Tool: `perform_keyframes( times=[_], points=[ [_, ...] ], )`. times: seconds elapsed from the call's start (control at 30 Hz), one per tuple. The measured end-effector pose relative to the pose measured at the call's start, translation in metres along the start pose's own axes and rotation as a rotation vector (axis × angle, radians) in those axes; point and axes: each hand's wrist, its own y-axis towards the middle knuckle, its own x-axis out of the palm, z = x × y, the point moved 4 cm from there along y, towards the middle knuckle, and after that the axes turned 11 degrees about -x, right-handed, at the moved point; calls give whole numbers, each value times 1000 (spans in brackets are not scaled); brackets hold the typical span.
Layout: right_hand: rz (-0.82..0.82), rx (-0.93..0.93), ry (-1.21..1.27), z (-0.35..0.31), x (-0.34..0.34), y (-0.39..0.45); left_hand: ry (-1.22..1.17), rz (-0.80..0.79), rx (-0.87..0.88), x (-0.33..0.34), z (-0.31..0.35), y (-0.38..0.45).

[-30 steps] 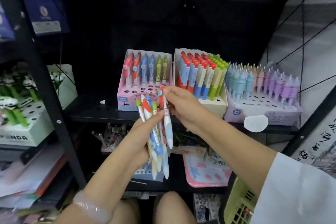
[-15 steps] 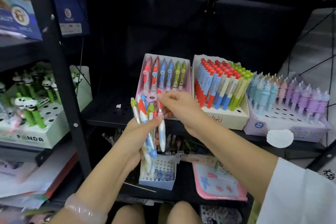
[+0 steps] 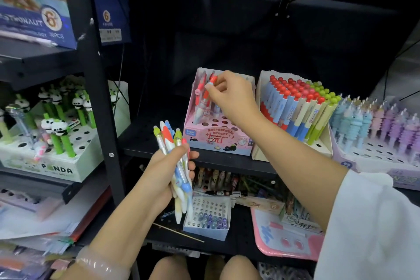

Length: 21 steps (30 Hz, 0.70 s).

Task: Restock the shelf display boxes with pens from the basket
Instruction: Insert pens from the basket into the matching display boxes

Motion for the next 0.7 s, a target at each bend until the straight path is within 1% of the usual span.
perform_keyframes(
  times=[0.07, 0.13, 0.2, 0.3, 0.37, 0.43, 0.47, 0.5, 0.57, 0.63, 0.7],
  points=[
    [-69, -6, -70, -2, 5, 2, 12, -1, -3, 3, 0, -1],
    [-111, 29, -61, -2, 9, 3, 21, -8, 0, 6, 0, -3],
    [-190, 61, -30, -2, 16, 3, 40, -8, 2, 10, -1, -6],
    [-289, 54, -111, -6, 24, 3, 59, 17, 8, 13, -1, -9],
    [-295, 73, -185, -3, 25, -1, 65, 34, 19, 13, 0, -11],
    [-229, 76, -206, -1, 23, -13, 71, 42, 38, 12, 2, -13],
    [-198, 57, -157, -2, 23, -22, 73, 44, 45, 11, 3, -13],
    [-211, 25, -87, -4, 24, -31, 71, 44, 53, 10, 3, -14],
    [-333, -41, 54, -11, 28, -47, 62, 28, 68, 11, 4, -14],
    [-439, -9, 230, -16, 29, -56, 61, 6, 75, 15, 5, -14],
    [-487, 69, 389, -17, 29, -59, 66, -11, 74, 20, 5, -14]
  ],
)
